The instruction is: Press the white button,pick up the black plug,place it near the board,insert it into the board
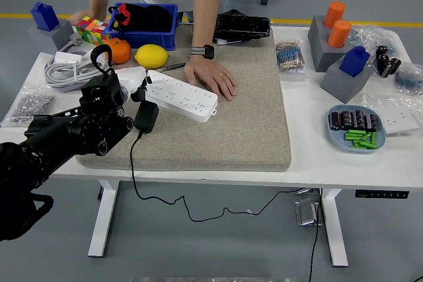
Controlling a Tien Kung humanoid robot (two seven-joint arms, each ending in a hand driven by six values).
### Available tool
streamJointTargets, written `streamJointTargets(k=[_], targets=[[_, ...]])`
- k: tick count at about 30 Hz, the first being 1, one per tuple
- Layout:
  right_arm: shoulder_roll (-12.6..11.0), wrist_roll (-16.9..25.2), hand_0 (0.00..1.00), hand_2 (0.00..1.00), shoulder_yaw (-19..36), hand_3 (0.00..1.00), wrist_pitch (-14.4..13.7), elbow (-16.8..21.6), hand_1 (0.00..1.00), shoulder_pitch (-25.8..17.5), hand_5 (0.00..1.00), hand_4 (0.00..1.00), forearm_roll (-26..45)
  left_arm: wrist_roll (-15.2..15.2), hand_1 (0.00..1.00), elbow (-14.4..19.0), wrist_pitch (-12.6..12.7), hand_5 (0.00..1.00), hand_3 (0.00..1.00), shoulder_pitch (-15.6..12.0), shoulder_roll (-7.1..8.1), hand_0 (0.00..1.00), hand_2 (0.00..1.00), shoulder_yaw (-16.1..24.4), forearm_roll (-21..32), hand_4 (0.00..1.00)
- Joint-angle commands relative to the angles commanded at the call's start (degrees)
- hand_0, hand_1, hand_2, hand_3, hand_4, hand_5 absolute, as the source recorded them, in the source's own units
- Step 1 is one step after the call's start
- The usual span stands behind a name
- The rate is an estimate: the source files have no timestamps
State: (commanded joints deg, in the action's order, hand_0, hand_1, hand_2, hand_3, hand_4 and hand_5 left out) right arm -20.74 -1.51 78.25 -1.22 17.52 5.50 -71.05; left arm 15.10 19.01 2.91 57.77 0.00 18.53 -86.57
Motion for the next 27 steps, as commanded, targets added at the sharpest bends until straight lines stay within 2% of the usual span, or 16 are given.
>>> streamJointTargets(k=[12, 15, 16, 22, 27], targets=[[0.08, 0.03, 0.753, 0.599, 0.30, 0.598, 0.00, 0.00, 0.626, -0.22, 0.376, 0.668, -0.10, -0.15, 0.024, 0.21, -0.10, 0.002, 0.722, -0.61, 0.00, 0.002, 0.100, 0.50, -0.64, 0.002], [0.09, 0.04, 0.753, 0.599, 0.95, 0.598, -0.03, -0.13, 0.626, -0.39, 0.376, 0.668, -0.31, -1.11, 0.024, 1.52, 2.15, 0.002, 0.722, -0.05, 0.00, 0.002, 0.100, -3.26, 3.46, 0.002], [0.07, 0.05, 0.753, 0.599, 1.12, 0.598, -0.04, -0.12, 0.626, -0.49, 0.376, 0.668, -0.36, -1.76, 0.024, 2.28, 3.64, 0.002, 0.722, 0.22, 0.24, 0.002, 0.100, -5.23, 5.50, 0.002], [0.09, 0.03, 0.753, 0.598, 1.83, 0.598, -0.04, -0.15, 0.626, -0.87, 0.374, 0.667, -0.66, -5.47, 0.024, 6.53, 12.45, 0.002, 0.722, 1.37, 3.00, 0.002, 0.100, -17.09, 18.21, 0.002], [0.15, 0.03, 0.753, 0.597, 2.02, 0.598, -0.01, -0.07, 0.626, -1.03, 0.373, 0.667, -0.73, -5.79, 0.024, 8.85, 13.56, 0.002, 0.721, 1.37, 4.44, 0.002, 0.099, -12.63, 15.48, 0.002]])
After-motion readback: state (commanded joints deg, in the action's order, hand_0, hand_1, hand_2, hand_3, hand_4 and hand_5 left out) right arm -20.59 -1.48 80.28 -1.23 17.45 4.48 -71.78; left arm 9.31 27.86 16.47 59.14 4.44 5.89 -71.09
